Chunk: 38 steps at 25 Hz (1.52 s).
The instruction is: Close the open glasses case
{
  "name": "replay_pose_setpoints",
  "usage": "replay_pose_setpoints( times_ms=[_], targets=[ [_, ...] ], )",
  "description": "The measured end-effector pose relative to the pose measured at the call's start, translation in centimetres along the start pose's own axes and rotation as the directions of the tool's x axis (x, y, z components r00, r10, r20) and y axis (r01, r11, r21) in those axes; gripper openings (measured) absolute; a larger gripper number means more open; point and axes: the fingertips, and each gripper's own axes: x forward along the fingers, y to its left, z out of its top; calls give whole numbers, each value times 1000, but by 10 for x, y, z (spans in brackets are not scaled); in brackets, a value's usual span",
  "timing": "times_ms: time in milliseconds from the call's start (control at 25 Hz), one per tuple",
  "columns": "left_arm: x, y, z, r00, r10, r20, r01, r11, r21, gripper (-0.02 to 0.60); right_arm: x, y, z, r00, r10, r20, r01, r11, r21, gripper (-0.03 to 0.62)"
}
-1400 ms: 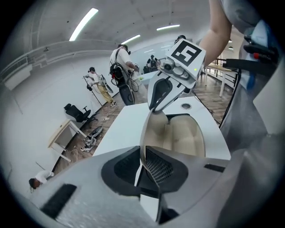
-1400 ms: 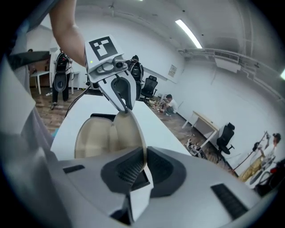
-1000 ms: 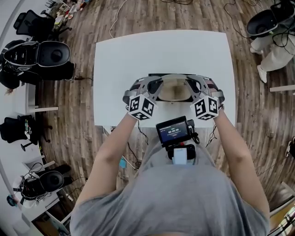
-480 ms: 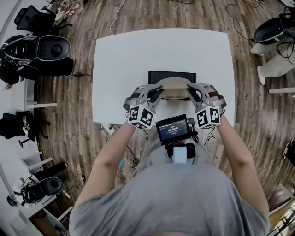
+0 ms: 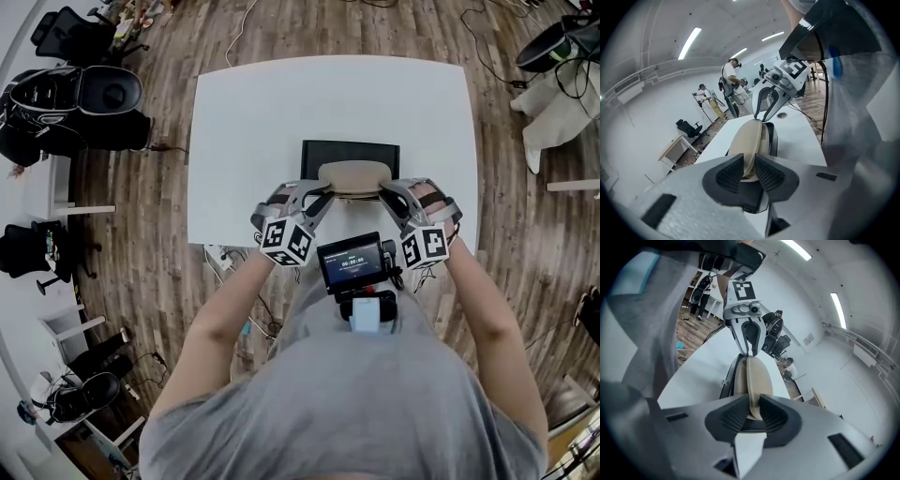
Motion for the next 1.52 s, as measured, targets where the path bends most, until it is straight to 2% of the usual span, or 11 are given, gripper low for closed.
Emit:
replay_pose_setpoints(
  times_ms=[200,480,1520],
  targets=[
    [6,-13,-5,999,-19,-32,20,1000,17,61,4,12,-9,1000,-12,-28,10,997,-71,49],
    [10,-15,-6,999,-17,-48,15,999,-34,60,5,17,-11,999,-16,-37,12,994,-109,49],
    [12,-12,-9,998,-29,-61,24,996,-86,60,10,14,-12,999,3,-38,-5,999,-32,49]
  ],
)
